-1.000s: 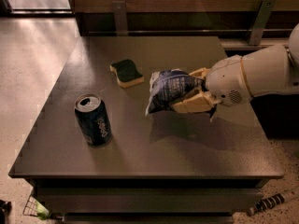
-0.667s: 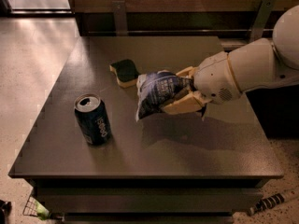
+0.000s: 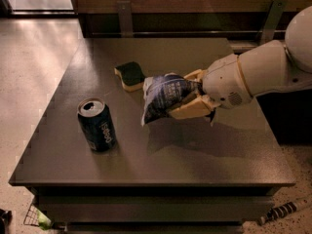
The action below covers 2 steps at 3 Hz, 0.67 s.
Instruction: Move blue chip bag near pepsi can
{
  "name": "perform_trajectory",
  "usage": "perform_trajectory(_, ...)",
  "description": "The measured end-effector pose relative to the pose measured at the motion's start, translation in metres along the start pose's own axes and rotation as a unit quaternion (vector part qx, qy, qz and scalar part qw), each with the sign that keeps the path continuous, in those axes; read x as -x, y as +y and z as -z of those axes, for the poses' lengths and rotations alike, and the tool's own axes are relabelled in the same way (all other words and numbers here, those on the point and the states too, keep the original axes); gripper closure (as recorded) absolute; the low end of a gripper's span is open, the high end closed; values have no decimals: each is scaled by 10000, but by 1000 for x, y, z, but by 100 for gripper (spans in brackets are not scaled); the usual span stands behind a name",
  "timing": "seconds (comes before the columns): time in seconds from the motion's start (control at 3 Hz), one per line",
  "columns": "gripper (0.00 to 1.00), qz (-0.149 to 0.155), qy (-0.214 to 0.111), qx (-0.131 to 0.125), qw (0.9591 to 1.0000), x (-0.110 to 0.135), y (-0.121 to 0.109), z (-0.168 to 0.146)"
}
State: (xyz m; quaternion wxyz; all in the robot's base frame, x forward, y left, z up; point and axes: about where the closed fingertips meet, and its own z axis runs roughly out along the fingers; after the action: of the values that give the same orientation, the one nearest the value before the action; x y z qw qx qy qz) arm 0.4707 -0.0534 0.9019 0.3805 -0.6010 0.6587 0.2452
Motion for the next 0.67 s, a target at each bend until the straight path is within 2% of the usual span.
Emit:
perform_trajectory(0.33, 30, 19, 5, 12, 10000, 2, 1, -1)
perform_trajectory(0.67, 0, 52, 13, 32, 10000, 5, 3, -3)
